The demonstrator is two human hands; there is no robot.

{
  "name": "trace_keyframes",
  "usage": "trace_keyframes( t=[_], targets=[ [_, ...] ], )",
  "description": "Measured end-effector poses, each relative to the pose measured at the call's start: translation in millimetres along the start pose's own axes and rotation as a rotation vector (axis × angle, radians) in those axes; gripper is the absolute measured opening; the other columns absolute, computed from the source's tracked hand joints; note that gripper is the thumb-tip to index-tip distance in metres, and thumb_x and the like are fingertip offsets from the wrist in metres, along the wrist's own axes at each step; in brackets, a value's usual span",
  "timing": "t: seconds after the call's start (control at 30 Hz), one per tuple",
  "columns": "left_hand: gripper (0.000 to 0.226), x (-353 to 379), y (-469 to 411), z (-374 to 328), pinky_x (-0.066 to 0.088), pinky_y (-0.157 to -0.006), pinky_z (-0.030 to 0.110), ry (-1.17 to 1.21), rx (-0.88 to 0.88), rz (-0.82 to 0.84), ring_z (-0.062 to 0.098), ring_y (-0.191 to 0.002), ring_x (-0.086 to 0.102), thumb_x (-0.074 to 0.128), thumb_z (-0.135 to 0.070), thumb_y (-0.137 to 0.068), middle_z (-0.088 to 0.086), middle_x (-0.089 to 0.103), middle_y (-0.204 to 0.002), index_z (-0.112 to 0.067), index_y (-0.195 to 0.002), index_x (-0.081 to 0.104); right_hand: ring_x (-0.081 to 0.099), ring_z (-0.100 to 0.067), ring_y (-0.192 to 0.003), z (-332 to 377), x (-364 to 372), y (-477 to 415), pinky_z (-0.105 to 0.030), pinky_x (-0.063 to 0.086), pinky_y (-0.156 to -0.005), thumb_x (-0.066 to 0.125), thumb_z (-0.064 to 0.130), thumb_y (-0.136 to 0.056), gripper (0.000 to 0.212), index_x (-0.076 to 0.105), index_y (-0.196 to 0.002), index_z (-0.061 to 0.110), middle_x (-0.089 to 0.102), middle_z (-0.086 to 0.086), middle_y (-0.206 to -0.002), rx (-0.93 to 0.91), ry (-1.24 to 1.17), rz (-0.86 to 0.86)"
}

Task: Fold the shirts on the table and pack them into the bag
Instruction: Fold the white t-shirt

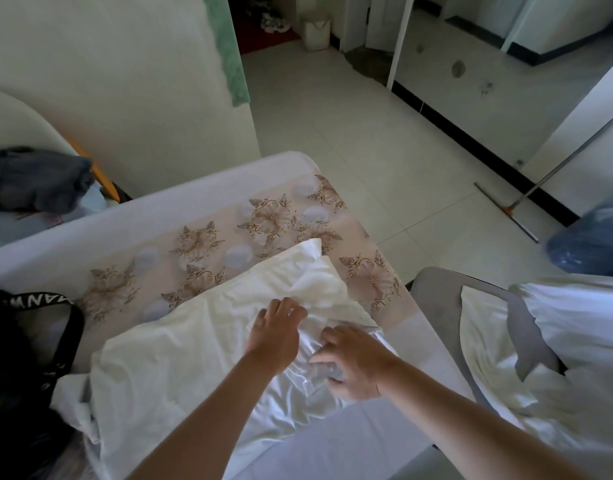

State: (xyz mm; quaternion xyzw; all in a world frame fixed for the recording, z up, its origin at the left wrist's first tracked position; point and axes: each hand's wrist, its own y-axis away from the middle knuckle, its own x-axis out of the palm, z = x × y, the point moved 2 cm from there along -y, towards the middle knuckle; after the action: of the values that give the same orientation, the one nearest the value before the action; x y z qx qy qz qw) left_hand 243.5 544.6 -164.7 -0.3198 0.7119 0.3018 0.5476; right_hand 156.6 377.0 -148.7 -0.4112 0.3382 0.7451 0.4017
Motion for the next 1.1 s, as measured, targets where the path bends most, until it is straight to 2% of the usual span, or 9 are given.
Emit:
trace_keyframes(
  t=[0.17, 0.33, 0.47, 0.57, 0.63, 0.7, 0.93, 1.03, 1.1],
  targets=[
    [0.049, -21, -52, -13, 0.048, -0.089, 0.039, 0.032, 0.156, -0.065, 0.027, -0.106, 0.056, 0.056, 0.009, -0.074, 0.003, 0.056, -0.115, -0.017, -0.114, 0.061, 0.063, -0.023, -0.086, -31, -9, -10, -0.038, 0.053, -0.073, 0.062, 0.007, -0.084, 0.020, 0.071, -0.094, 0.022, 0.063, 0.004, -0.091, 0.314, -0.142, -0.460],
    [0.067, -26, -116, -33, 0.021, -0.118, 0.035, -0.203, 0.483, 0.150, 0.023, -0.148, 0.021, 0.043, 0.009, -0.090, 0.004, 0.026, -0.160, -0.017, -0.151, 0.032, 0.058, -0.024, -0.103, -56, -4, 4, -0.037, 0.052, -0.081, 0.069, 0.010, -0.087, 0.028, 0.064, -0.113, 0.021, 0.056, -0.001, -0.114, 0.584, -0.227, -0.315],
    [0.052, -27, -123, -23, 0.034, -0.106, 0.037, -0.402, 0.558, 0.138, 0.025, -0.124, 0.049, 0.041, 0.003, -0.088, 0.004, 0.055, -0.131, -0.019, -0.134, 0.051, 0.049, -0.022, -0.119, -54, -10, 5, -0.036, 0.048, -0.092, 0.072, 0.027, -0.086, 0.057, 0.047, -0.136, 0.023, 0.049, -0.001, -0.131, 0.729, -0.251, -0.314],
    [0.041, -43, -112, -12, 0.036, -0.104, 0.039, -0.413, 0.570, 0.040, 0.027, -0.123, 0.051, 0.044, 0.001, -0.083, 0.004, 0.061, -0.115, -0.018, -0.115, 0.063, 0.057, -0.022, -0.109, -48, -19, -3, -0.035, 0.044, -0.090, 0.064, 0.033, -0.086, 0.043, 0.054, -0.127, 0.024, 0.059, 0.001, -0.119, 0.741, -0.155, -0.186],
    [0.033, -57, -97, -2, 0.044, -0.093, 0.037, -0.415, 0.552, -0.030, 0.024, -0.109, 0.058, 0.063, 0.001, -0.071, 0.001, 0.064, -0.104, -0.020, -0.096, 0.068, 0.061, -0.021, -0.084, -37, -31, -8, -0.031, 0.041, -0.070, 0.060, 0.032, -0.082, 0.013, 0.055, -0.090, 0.022, 0.062, 0.003, -0.088, 0.724, -0.194, -0.096],
    [0.030, -68, -80, 13, 0.046, -0.081, 0.034, -0.384, 0.535, -0.127, 0.021, -0.087, 0.058, 0.065, 0.004, -0.063, -0.001, 0.060, -0.087, -0.020, -0.081, 0.067, 0.058, -0.018, -0.074, -22, -41, -14, -0.030, 0.038, -0.059, 0.062, 0.033, -0.078, 0.020, 0.047, -0.079, 0.019, 0.058, 0.004, -0.077, 0.679, -0.253, 0.014],
    [0.014, -90, 11, 82, 0.043, -0.081, 0.034, -0.384, 0.315, -0.276, 0.021, -0.078, 0.058, 0.071, -0.011, -0.069, -0.003, 0.059, -0.081, -0.023, -0.074, 0.067, 0.067, -0.018, -0.092, 74, -54, -46, -0.037, 0.059, -0.075, 0.073, 0.029, -0.083, 0.043, 0.052, -0.120, 0.023, 0.062, 0.002, -0.107, 0.463, -0.657, 0.362],
    [0.043, -73, 61, 112, 0.046, -0.097, 0.045, -0.405, -0.003, -0.115, 0.030, -0.104, 0.062, 0.078, -0.003, -0.058, 0.001, 0.066, -0.104, -0.030, -0.091, 0.076, 0.073, -0.026, -0.093, 103, -29, -58, -0.037, 0.060, -0.059, 0.068, 0.023, -0.092, 0.060, 0.041, -0.145, 0.017, 0.063, -0.008, -0.117, 0.443, -0.979, 0.533],
    [0.059, -59, 91, 119, 0.046, -0.098, 0.049, -0.309, -0.154, -0.091, 0.034, -0.110, 0.060, 0.072, 0.004, -0.055, 0.006, 0.066, -0.116, -0.028, -0.104, 0.075, 0.073, -0.023, -0.091, 105, -11, -66, -0.031, 0.056, -0.054, 0.060, 0.019, -0.095, 0.045, 0.051, -0.139, 0.021, 0.062, -0.008, -0.122, 0.479, -0.892, 0.408]
  ],
)
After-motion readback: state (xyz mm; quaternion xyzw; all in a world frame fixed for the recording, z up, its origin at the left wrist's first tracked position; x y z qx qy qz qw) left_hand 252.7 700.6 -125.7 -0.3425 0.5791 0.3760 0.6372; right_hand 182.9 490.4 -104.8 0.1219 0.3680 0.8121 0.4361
